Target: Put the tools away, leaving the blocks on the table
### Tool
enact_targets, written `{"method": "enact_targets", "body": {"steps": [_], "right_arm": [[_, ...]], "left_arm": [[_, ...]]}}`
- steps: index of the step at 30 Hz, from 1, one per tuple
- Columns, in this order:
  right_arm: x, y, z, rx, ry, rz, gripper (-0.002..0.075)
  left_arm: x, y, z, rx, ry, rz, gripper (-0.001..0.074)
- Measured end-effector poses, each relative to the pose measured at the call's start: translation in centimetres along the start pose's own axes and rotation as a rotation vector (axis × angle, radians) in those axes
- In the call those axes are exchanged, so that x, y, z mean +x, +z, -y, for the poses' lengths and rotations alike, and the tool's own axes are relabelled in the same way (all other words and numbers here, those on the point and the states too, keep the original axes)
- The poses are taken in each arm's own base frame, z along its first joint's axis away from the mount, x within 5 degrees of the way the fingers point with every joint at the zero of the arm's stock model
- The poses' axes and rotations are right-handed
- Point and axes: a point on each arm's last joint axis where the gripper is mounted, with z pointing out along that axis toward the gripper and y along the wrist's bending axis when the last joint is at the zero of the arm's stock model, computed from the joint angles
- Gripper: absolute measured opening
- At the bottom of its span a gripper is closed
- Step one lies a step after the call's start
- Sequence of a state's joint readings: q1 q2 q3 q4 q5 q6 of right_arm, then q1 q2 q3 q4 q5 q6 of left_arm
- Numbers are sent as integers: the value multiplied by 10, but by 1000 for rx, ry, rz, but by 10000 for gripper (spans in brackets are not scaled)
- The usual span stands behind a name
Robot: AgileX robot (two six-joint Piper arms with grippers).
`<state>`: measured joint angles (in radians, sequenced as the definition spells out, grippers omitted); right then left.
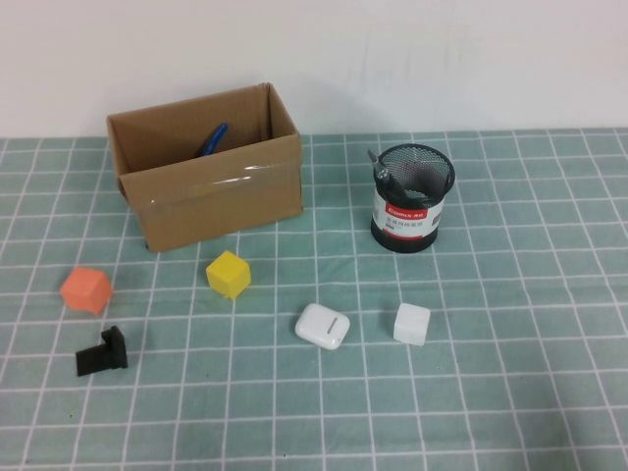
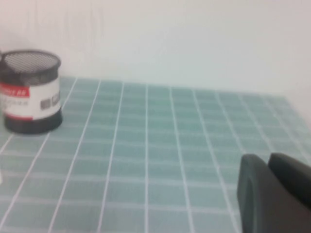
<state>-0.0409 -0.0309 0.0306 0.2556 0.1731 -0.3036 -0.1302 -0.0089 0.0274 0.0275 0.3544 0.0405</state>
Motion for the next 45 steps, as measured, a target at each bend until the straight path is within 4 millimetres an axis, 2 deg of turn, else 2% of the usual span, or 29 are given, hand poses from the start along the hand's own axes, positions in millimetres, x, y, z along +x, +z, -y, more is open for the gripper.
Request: {"method": "enact_targets", "body": {"steps": [5, 45], "right_arm": [[15, -2, -3, -38, -33, -169, -6], [15, -1, -1, 0, -38, -171, -6]], "left_arm": [[0, 0, 0, -2, 0, 0, 0], [0, 0, 0, -2, 0, 1, 0]]}}
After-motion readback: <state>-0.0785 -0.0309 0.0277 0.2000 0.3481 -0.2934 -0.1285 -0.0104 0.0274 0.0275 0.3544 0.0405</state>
